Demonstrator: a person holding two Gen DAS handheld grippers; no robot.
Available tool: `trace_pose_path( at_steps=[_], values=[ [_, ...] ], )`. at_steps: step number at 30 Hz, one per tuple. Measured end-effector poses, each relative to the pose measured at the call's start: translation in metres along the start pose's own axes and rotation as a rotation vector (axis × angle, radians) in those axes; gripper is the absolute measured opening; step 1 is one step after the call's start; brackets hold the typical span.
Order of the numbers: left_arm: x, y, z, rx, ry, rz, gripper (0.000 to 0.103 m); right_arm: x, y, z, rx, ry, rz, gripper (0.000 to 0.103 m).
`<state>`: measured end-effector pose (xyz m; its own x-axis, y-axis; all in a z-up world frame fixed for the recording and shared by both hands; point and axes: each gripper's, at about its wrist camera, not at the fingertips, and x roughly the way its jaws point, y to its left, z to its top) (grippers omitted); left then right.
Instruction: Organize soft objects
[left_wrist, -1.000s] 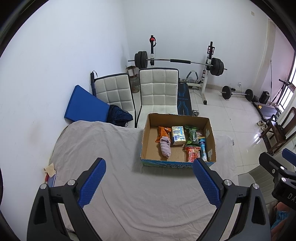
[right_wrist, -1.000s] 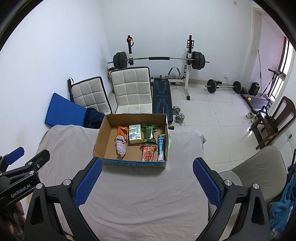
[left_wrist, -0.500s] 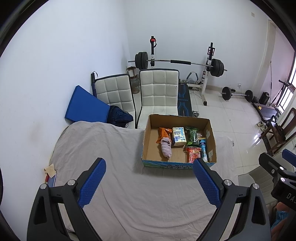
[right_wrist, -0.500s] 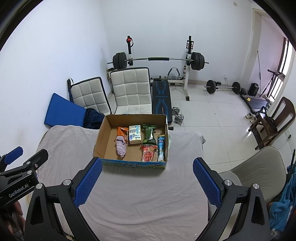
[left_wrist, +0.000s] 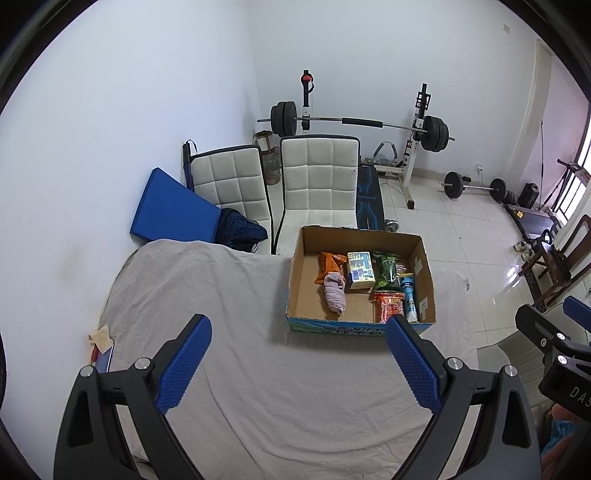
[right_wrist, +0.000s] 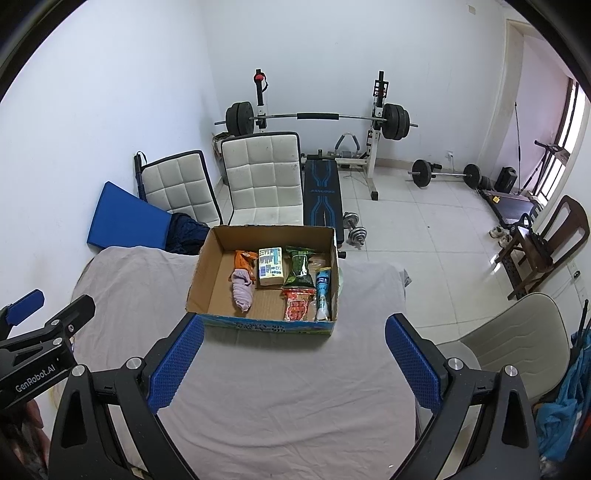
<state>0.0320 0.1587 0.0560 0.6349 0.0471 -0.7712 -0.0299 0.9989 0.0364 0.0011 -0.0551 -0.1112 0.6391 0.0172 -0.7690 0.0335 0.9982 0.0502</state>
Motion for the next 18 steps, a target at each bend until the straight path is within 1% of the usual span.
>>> trace_pose_path(
  at_steps=[18],
  values=[
    [-0.0006,0.0036,-0.0009,-0.001,0.000,0.002,0.096,0.0026,0.0081,0.0000,-0.012,-0.002,-0.003,0.100]
  ],
)
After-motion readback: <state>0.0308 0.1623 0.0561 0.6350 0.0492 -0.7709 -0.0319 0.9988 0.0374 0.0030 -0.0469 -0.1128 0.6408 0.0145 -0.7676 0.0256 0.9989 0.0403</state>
